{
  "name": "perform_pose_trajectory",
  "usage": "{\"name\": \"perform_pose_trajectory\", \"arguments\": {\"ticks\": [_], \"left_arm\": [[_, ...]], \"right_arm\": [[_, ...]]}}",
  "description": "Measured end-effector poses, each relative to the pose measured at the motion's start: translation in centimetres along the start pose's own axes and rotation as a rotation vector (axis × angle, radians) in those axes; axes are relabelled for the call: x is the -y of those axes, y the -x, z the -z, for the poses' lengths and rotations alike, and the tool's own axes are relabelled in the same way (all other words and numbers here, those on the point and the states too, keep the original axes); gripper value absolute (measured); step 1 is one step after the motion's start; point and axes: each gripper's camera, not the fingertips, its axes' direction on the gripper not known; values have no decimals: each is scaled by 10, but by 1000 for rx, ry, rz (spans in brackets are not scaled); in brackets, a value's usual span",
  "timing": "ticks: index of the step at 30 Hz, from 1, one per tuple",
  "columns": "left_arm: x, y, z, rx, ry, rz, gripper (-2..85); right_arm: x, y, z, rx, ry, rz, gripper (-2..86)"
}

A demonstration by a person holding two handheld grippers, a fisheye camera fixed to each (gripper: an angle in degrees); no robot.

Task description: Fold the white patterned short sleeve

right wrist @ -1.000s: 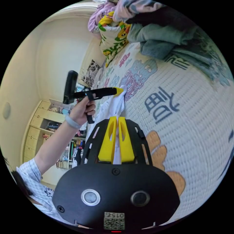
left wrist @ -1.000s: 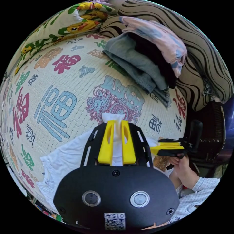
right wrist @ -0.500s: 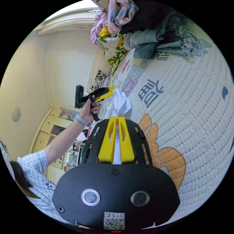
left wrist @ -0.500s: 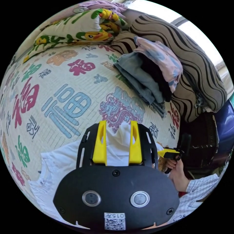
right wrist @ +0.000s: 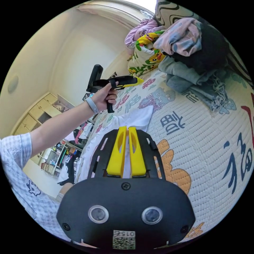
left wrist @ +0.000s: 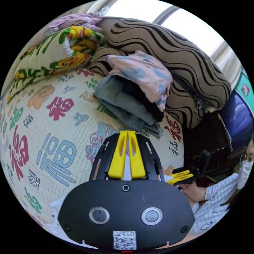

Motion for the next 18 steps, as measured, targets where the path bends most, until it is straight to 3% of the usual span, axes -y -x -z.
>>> {"name": "perform_pose_trajectory", "arguments": {"ticks": [4,6,11,13,15,18], "left_arm": [[-2,16,-46,-48,297,72,113],[-4,12,-69,-77,450,31,119],[-8,-9,-88,138,573,-79,42],[-7,-11,-85,100,617,-101,20],[-8,-14,-70,65,540,-123,12],[-23,-15,-27,1,283,-221,17]], "right_arm": [[-2,-20,-2,130,74,-122,3],[-4,-28,-2,174,90,-168,3],[-2,-17,6,209,94,-71,3],[-2,-11,9,181,75,-36,3],[-3,-5,18,162,12,6,3],[-4,6,32,107,-57,80,4]]}}
